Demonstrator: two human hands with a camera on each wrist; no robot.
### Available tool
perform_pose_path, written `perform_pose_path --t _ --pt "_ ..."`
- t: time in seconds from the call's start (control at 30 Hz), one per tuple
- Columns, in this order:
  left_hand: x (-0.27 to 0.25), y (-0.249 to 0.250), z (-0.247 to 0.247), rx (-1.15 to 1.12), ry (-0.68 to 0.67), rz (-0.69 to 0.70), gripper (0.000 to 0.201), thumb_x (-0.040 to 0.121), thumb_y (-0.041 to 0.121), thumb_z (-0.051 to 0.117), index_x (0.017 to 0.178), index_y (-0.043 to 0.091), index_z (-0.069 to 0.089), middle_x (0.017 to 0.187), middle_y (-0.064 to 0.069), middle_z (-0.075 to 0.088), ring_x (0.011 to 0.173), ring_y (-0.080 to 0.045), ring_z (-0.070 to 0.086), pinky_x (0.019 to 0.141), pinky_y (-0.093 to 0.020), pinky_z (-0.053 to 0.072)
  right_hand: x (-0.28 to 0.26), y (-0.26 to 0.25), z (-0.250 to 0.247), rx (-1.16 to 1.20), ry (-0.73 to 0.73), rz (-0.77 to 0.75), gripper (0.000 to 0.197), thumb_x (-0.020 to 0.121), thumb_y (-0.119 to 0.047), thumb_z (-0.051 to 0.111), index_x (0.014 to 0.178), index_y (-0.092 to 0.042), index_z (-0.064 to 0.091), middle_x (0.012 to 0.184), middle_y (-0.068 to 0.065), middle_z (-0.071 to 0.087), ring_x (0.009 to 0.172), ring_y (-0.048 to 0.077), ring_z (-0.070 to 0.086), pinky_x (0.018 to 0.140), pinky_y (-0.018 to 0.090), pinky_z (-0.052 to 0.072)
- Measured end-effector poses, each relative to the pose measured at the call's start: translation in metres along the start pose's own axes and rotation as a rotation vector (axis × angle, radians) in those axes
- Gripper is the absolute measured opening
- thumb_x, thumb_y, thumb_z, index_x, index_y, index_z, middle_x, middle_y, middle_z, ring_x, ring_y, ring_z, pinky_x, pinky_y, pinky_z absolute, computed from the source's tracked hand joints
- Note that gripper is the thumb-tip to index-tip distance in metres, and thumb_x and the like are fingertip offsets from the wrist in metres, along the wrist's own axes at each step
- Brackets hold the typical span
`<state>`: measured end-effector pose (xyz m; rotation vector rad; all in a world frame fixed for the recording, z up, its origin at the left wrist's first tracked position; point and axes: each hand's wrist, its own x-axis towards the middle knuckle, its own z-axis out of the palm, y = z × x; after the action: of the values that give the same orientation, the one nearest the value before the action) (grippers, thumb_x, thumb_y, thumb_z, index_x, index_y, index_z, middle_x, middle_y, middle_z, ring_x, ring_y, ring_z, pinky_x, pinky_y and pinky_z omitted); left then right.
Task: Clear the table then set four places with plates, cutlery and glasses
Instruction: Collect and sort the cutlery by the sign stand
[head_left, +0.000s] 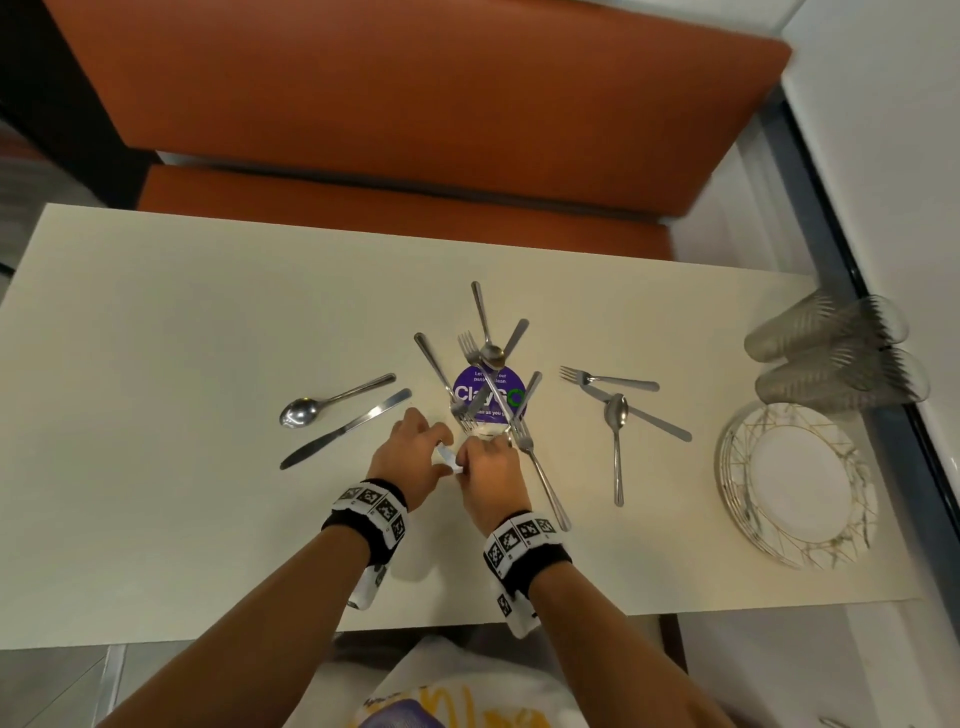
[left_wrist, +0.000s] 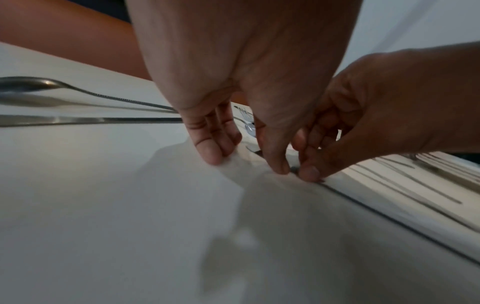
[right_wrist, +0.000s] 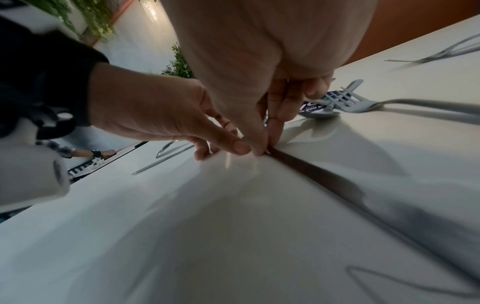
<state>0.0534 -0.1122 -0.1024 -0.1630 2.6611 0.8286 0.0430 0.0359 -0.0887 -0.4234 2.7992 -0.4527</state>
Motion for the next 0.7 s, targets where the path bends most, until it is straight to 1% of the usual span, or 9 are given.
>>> perform_pose_path --t 0.07,0.13,0.2,0.27,0.33,0.4,0.47,0.6,0.7 --pt "-0.002 -0.003 -0.001 0.058 0.012 0.043 0.034 0.086 0.032 0.08 0.115 0.025 0.064 0.118 -0.004 0.045 0.106 -0.023 0.052 0.076 -0.035 0.055 -0.004 0.002 0.002 -0.042 -0.02 -0.001 0.021 0.078 -0.017 0.082 0.093 -0.014 0.068 0.089 0.004 0.071 0.093 0.027 0.063 0.08 0.035 0.05" --pt "-0.002 -0.004 -0.003 0.108 0.022 0.077 0.03 0.089 0.037 0.077 0.113 0.025 0.063 0.116 -0.004 0.045 0.104 -0.022 0.051 0.072 -0.036 0.055 -0.008 0.002 0.003 -0.109 -0.064 -0.016 0.028 0.08 -0.021 0.081 0.103 -0.012 0.069 0.099 0.008 0.072 0.103 0.03 0.064 0.09 0.041 0.054" --pt "-0.004 -0.004 -0.003 0.129 0.016 0.09 0.03 0.09 0.039 0.074 0.114 0.024 0.062 0.116 -0.004 0.044 0.104 -0.021 0.049 0.07 -0.034 0.053 -0.014 0.0 0.006 -0.193 -0.128 -0.04 0.036 0.084 -0.022 0.077 0.116 -0.011 0.065 0.112 0.011 0.069 0.116 0.033 0.059 0.106 0.045 0.047" --pt "-0.005 -0.005 -0.004 0.135 0.01 0.095 0.03 0.091 0.039 0.073 0.115 0.024 0.061 0.117 -0.003 0.043 0.104 -0.02 0.047 0.071 -0.031 0.051 -0.017 -0.003 0.008 -0.249 -0.17 -0.062 0.042 0.086 -0.02 0.075 0.124 -0.007 0.061 0.12 0.014 0.065 0.12 0.033 0.055 0.111 0.045 0.042" --pt "-0.005 -0.006 -0.005 0.139 0.015 0.093 0.031 0.092 0.039 0.073 0.115 0.024 0.06 0.117 -0.003 0.042 0.104 -0.019 0.047 0.072 -0.03 0.05 -0.017 -0.007 0.006 -0.326 -0.199 -0.095 0.034 0.091 -0.017 0.068 0.122 -0.005 0.061 0.117 0.014 0.064 0.116 0.032 0.056 0.114 0.046 0.039" --pt "-0.004 -0.005 -0.005 0.14 0.025 0.092 0.031 0.091 0.039 0.073 0.115 0.024 0.06 0.117 -0.003 0.042 0.104 -0.019 0.047 0.072 -0.03 0.05 -0.015 -0.009 0.004 -0.403 -0.228 -0.122 0.027 0.096 -0.016 0.06 0.121 -0.005 0.062 0.114 0.013 0.063 0.111 0.031 0.057 0.115 0.047 0.036" --pt "-0.003 -0.004 -0.005 0.146 0.025 0.091 0.032 0.091 0.039 0.074 0.116 0.024 0.06 0.118 -0.003 0.042 0.104 -0.019 0.047 0.073 -0.029 0.052 -0.013 -0.01 0.004 -0.385 -0.251 -0.106 0.027 0.097 -0.014 0.055 0.121 -0.005 0.061 0.115 0.013 0.06 0.111 0.03 0.056 0.112 0.044 0.038" --pt "-0.002 -0.005 -0.006 0.09 0.019 0.043 0.034 0.09 0.039 0.076 0.115 0.022 0.061 0.12 -0.002 0.043 0.108 -0.019 0.048 0.082 -0.032 0.054 -0.011 -0.01 0.005 -0.253 -0.267 -0.082 0.03 0.097 -0.01 0.053 0.125 -0.002 0.056 0.122 0.016 0.056 0.117 0.031 0.051 0.107 0.04 0.04" --pt "-0.001 -0.009 -0.012 -0.038 -0.006 0.005 0.027 0.084 0.035 0.082 0.102 0.021 0.066 0.112 0.001 0.05 0.105 -0.019 0.05 0.086 -0.033 0.05 -0.007 -0.01 0.0 -0.075 -0.233 -0.016 0.028 0.096 -0.01 0.053 0.123 -0.002 0.056 0.123 0.017 0.056 0.119 0.031 0.051 0.102 0.037 0.042"
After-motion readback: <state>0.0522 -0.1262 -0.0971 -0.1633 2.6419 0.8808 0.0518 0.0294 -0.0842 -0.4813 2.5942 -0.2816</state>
